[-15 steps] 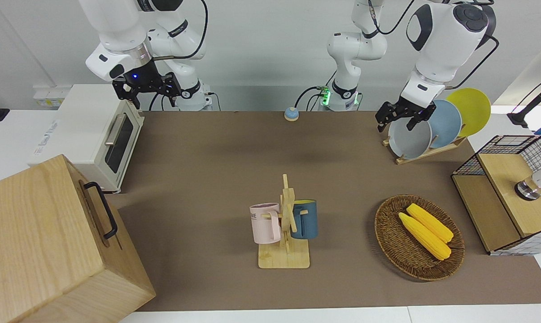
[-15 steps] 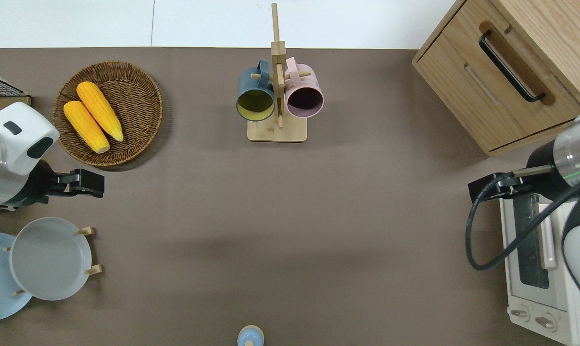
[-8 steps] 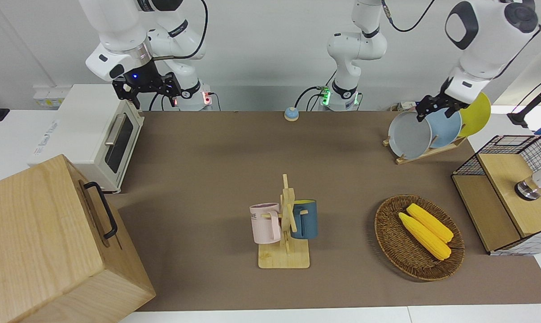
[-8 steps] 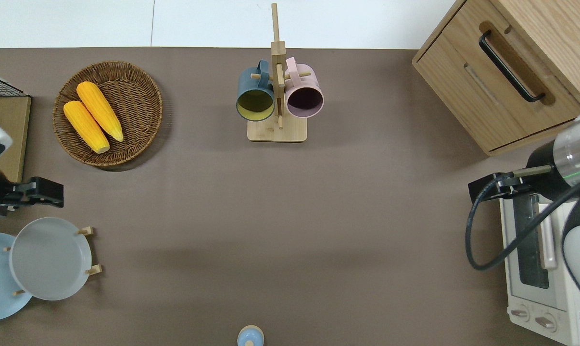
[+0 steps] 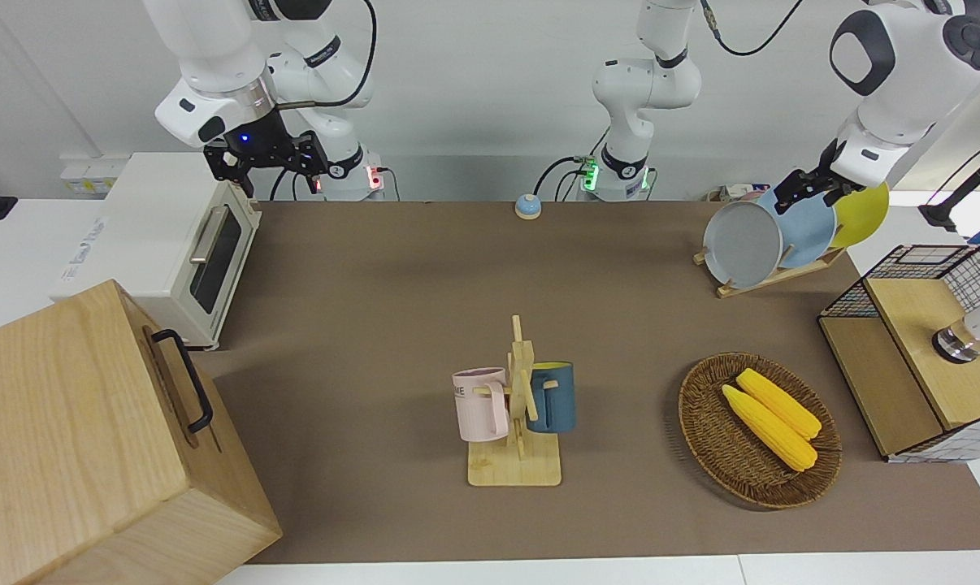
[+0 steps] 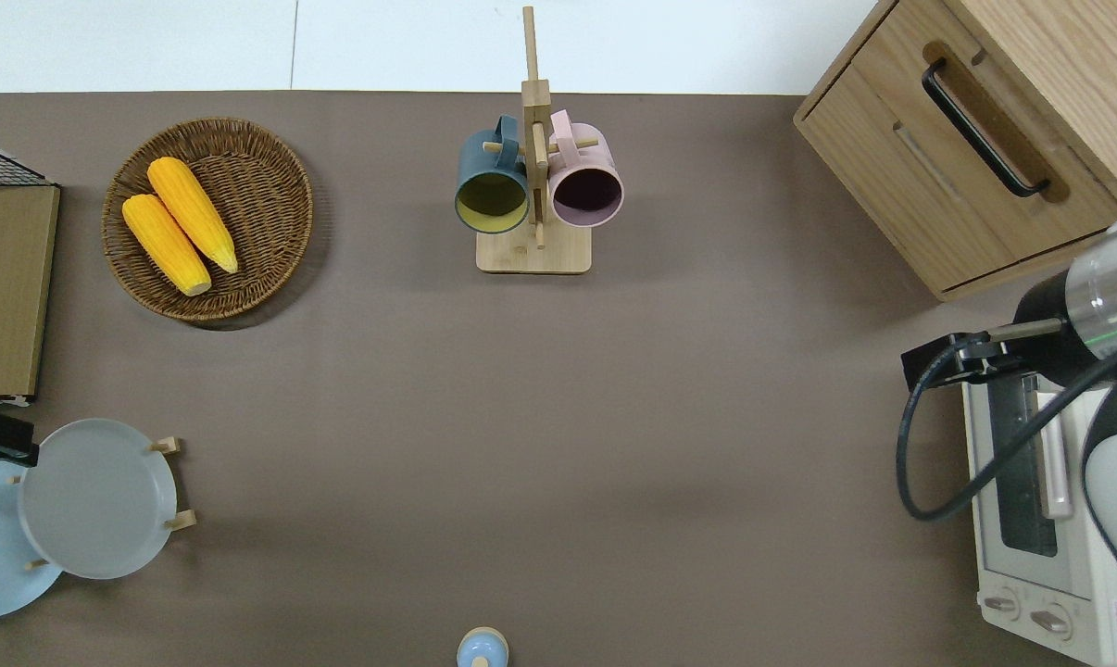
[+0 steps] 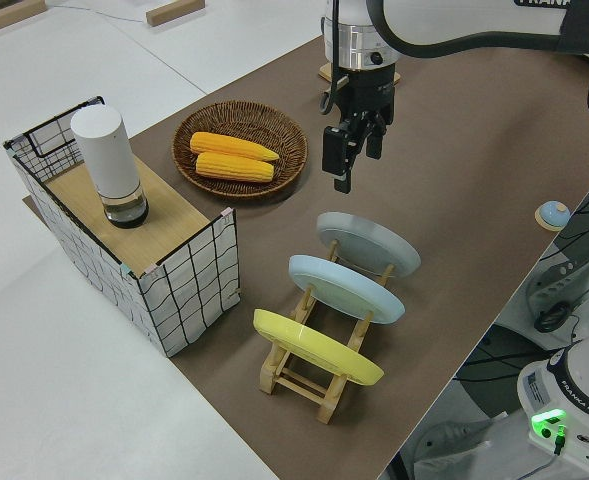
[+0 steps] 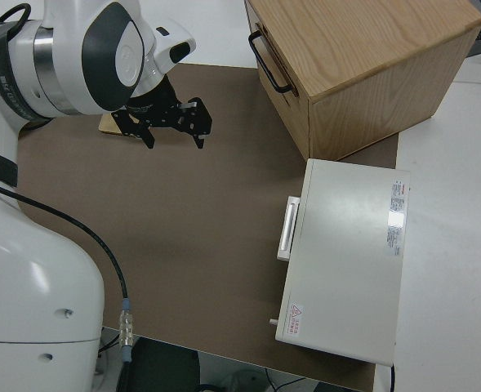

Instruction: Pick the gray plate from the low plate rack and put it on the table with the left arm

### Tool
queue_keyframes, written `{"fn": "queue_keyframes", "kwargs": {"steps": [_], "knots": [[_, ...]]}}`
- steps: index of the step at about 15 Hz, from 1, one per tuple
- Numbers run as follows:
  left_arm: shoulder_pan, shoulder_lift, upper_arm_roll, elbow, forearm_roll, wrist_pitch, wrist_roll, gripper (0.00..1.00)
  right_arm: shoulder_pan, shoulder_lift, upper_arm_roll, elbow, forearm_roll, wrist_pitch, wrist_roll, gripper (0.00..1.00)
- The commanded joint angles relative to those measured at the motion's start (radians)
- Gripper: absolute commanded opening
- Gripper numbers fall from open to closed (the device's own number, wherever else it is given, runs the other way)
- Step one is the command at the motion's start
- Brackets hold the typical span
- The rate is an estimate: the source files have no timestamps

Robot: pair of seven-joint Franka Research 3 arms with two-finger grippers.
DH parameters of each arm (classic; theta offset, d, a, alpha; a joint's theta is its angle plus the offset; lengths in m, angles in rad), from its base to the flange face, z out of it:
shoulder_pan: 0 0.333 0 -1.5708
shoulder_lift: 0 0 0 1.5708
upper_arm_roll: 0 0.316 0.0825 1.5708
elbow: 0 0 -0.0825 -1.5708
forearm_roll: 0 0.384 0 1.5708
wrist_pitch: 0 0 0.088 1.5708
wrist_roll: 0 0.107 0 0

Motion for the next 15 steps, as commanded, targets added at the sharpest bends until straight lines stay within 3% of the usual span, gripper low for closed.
{"fn": "queue_keyframes", "kwargs": {"steps": [1, 6, 10, 11, 12, 13, 14, 15], "knots": [[-0.004, -0.071, 0.015, -0.133, 0.035, 0.086, 0.000, 1.00, -0.023, -0.002, 0.021, 0.007, -0.006, -0.011, 0.012, 0.983], [-0.009, -0.127, 0.042, -0.325, 0.033, 0.286, -0.013, 1.00, -0.023, -0.002, 0.021, 0.007, -0.005, -0.011, 0.012, 0.983], [-0.009, -0.136, 0.042, -0.360, 0.033, 0.303, -0.015, 0.96, -0.023, -0.002, 0.021, 0.007, -0.005, -0.011, 0.012, 0.983], [-0.009, -0.136, 0.042, -0.360, 0.033, 0.301, -0.013, 0.88, -0.023, -0.002, 0.021, 0.007, -0.006, -0.011, 0.012, 0.983], [-0.007, -0.136, 0.044, -0.362, 0.035, 0.300, -0.012, 0.74, -0.023, -0.002, 0.021, 0.007, -0.005, -0.012, 0.012, 0.983], [-0.007, -0.136, 0.044, -0.360, 0.035, 0.298, -0.009, 0.50, -0.023, -0.002, 0.021, 0.007, -0.006, -0.011, 0.012, 0.983], [-0.007, -0.136, 0.044, -0.360, 0.035, 0.295, -0.007, 0.42, -0.023, -0.002, 0.021, 0.006, -0.006, -0.011, 0.012, 0.983], [-0.007, -0.136, 0.044, -0.360, 0.035, 0.295, -0.007, 0.28, -0.023, -0.004, 0.020, 0.007, -0.006, -0.011, 0.012, 0.983]]}}
